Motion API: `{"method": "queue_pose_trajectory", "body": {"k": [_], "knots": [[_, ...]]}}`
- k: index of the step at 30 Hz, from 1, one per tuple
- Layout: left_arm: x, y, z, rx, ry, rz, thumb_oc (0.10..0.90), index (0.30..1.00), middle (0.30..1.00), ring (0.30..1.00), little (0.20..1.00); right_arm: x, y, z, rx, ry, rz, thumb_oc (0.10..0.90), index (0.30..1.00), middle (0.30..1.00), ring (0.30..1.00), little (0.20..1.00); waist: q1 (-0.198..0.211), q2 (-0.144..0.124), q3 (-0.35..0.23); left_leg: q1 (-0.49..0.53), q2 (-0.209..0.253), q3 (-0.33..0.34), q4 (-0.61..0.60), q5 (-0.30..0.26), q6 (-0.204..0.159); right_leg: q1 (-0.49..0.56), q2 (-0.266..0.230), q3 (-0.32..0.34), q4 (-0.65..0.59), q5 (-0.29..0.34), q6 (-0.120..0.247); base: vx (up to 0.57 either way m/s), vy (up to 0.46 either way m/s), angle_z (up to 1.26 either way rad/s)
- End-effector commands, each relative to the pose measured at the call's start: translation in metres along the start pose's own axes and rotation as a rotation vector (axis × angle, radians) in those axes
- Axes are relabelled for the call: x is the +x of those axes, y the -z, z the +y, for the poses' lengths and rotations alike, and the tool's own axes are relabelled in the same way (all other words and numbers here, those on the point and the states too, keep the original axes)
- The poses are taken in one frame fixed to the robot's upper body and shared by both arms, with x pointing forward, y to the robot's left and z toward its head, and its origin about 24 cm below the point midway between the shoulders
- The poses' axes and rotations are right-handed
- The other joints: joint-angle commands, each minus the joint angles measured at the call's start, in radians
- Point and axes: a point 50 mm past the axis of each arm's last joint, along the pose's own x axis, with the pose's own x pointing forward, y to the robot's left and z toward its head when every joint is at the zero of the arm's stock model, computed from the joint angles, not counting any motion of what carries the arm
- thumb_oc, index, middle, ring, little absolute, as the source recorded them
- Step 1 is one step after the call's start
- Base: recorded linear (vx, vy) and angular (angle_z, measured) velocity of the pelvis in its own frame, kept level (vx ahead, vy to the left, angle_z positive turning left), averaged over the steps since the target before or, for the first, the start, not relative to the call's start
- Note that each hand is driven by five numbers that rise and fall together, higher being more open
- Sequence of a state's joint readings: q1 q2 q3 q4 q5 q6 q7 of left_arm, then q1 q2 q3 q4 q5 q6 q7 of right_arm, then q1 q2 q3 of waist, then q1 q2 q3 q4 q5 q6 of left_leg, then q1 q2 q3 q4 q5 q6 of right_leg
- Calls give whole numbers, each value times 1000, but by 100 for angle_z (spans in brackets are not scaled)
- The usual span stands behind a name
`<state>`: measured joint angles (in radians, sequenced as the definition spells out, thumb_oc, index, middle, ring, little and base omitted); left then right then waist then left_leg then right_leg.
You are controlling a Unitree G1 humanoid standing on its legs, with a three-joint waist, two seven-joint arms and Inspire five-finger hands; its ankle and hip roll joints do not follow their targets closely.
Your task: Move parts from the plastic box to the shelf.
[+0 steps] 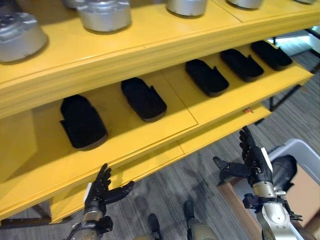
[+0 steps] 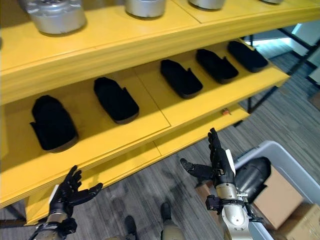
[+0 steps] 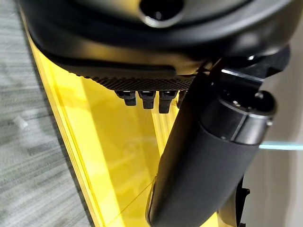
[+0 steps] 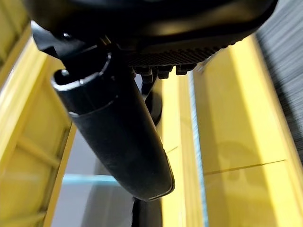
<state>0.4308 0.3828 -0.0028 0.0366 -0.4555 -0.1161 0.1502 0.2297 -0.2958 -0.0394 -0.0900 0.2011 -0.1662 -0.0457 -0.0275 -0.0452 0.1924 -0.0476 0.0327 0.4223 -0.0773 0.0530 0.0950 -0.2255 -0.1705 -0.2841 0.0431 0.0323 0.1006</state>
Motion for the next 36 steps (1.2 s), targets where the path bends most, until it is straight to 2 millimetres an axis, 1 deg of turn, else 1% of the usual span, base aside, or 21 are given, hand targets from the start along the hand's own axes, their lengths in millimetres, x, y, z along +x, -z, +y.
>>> {"method": "queue_pose_trajectory", "body": {"k": [1, 2, 4, 5, 6, 7, 8, 12, 16, 18, 19, 21, 23, 26, 29, 30, 31, 33, 34, 35, 36], "knots": [[32, -71, -24, 1, 101, -327, 900, 1000, 1000, 1000, 1000, 16, -49, 2, 42, -7, -274, 900, 1000, 1000, 1000, 1000, -29, 22, -6, 54, 6, -97, -1, -99, -69, 83, -117, -33, 132, 63, 101, 62, 53, -127], [31, -70, -25, -14, 99, -328, 900, 1000, 1000, 1000, 1000, 16, -49, 2, 39, -6, -273, 900, 1000, 1000, 1000, 1000, -29, 14, -12, 66, 13, -63, -2, -102, -72, 89, -129, -34, 135, 73, 102, 20, 0, -91], [32, -71, -25, -30, 89, -331, 900, 1000, 1000, 1000, 1000, 15, -47, 1, 44, 12, -262, 900, 1000, 1000, 1000, 1000, -31, 4, -20, 69, 10, -51, -1, -105, -70, 91, -136, -6, 136, 94, 112, 39, -28, -62], [32, -69, -26, -39, 84, -323, 900, 1000, 1000, 1000, 1000, 11, -43, -1, 53, 27, -242, 900, 1000, 1000, 1000, 1000, -38, -11, -32, 71, -5, -47, -1, -113, -74, 123, -137, 18, 71, 98, 117, 44, -26, -39], [32, -69, -26, -38, 84, -322, 900, 1000, 1000, 1000, 1000, 10, -43, -1, 54, 27, -241, 900, 1000, 1000, 1000, 1000, -37, -12, -32, 73, -6, -47, -1, -113, -74, 128, -136, 18, 64, 102, 118, 69, -40, -27], [32, -66, -26, -35, 81, -310, 900, 1000, 1000, 1000, 1000, 7, -40, -2, 56, 33, -225, 900, 1000, 1000, 1000, 1000, -40, -17, -40, 78, -11, -44, -1, -117, -76, 142, -130, 25, 22, 109, 122, 81, -97, -11], [31, -64, -25, -37, 76, -304, 900, 1000, 1000, 1000, 1000, 4, -39, -4, 57, 37, -217, 900, 1000, 1000, 1000, 1000, -50, -18, -48, 88, -6, -38, 1, -115, -81, 144, -107, 48, -9, 117, 124, 80, -102, -26], [28, -61, -23, -41, 69, -293, 900, 1000, 1000, 1000, 1000, 0, -37, -5, 53, 25, -202, 900, 1000, 1000, 1000, 1000, -57, -15, -57, 105, 8, -14, 6, -118, -90, 161, -88, 56, -44, 118, 123, 57, -99, -45], [25, -54, -23, -54, 71, -272, 900, 1000, 1000, 1000, 1000, -3, -36, -6, 47, 2, -186, 900, 1000, 1000, 1000, 1000, -73, -3, -68, 127, 34, 8, 18, -118, -109, 180, -61, 74, -68, 94, 110, 52, -104, -46], [23, -51, -23, -61, 74, -259, 900, 1000, 1000, 1000, 1000, -4, -37, -8, 38, 0, -188, 900, 1000, 1000, 1000, 1000, -83, 12, -77, 144, 55, 23, 18, -113, -123, 196, -39, 87, -92, 67, 101, 52, -117, -42], [23, -51, -23, -62, 74, -259, 900, 1000, 1000, 1000, 1000, -4, -37, -8, 38, -1, -188, 900, 1000, 1000, 1000, 1000, -83, 13, -77, 145, 55, 23, 17, -113, -124, 197, -38, 88, -93, 67, 101, 21, -74, -35], [22, -48, -24, -65, 83, -250, 900, 1000, 1000, 1000, 1000, -5, -38, -10, 34, 5, -193, 900, 1000, 1000, 1000, 1000, -93, 29, -82, 152, 73, 36, 23, -105, -139, 207, -21, 98, -108, 55, 92, 27, -96, -27], [22, -48, -25, -66, 88, -249, 900, 1000, 1000, 1000, 1000, -5, -38, -12, 28, 7, -195, 900, 1000, 1000, 1000, 1000, -96, 35, -82, 154, 79, 39, 25, -102, -145, 209, -16, 100, -110, 51, 89, 22, -82, -8], [23, -48, -29, -67, 114, -251, 900, 1000, 1000, 1000, 1000, -7, -39, -16, 15, 16, -193, 900, 1000, 1000, 1000, 1000, -112, 56, -82, 150, 106, 42, 49, -95, -165, 216, 7, 107, -110, 30, 74, 31, -146, -1], [24, -50, -31, -61, 125, -255, 900, 1000, 1000, 1000, 1000, -7, -39, -18, 9, 26, -195, 900, 1000, 1000, 1000, 1000, -121, 63, -80, 146, 125, 45, 79, -97, -177, 218, 20, 114, -108, 18, 63, 19, -74, -6], [24, -50, -31, -61, 125, -255, 900, 1000, 1000, 1000, 1000, -7, -39, -18, 9, 26, -195, 900, 1000, 1000, 1000, 1000, -121, 63, -80, 145, 126, 45, 80, -98, -177, 218, 21, 114, -108, 18, 63, 28, -155, -12], [25, -52, -32, -60, 128, -263, 900, 1000, 1000, 1000, 1000, -7, -40, -20, 7, 32, -203, 900, 1000, 1000, 1000, 1000, -128, 66, -74, 133, 145, 42, 127, -101, -189, 220, 37, 126, -102, 3, 51, 20, -156, -9], [27, -54, -34, -70, 131, -274, 900, 1000, 1000, 1000, 1000, -7, -42, -22, 6, 40, -211, 900, 1000, 1000, 1000, 1000, -135, 65, -63, 115, 176, 31, 194, -78, -206, 223, 59, 144, -91, -15, 30, 40, -226, -9], [27, -55, -34, -76, 125, -276, 900, 1000, 1000, 1000, 1000, -7, -42, -23, 4, 40, -213, 900, 1000, 1000, 1000, 1000, -137, 64, -55, 98, 206, 25, 257, -64, -217, 224, 78, 156, -80, -29, 14, 68, -268, -20], [27, -55, -33, -79, 120, -277, 900, 1000, 1000, 1000, 1000, -7, -43, -23, 1, 38, -214, 900, 1000, 1000, 1000, 1000, -135, 62, -49, 80, 236, 13, 325, -35, -229, 226, 98, 168, -74, -40, -3, 97, -301, -29], [26, -53, -32, -86, 113, -269, 900, 1000, 1000, 1000, 1000, -7, -43, -23, 4, 36, -212, 900, 1000, 1000, 1000, 1000, -132, 52, -43, 59, 263, 2, 409, 3, -230, 239, 115, 183, -70, -52, -25, 129, -392, -40]]}}
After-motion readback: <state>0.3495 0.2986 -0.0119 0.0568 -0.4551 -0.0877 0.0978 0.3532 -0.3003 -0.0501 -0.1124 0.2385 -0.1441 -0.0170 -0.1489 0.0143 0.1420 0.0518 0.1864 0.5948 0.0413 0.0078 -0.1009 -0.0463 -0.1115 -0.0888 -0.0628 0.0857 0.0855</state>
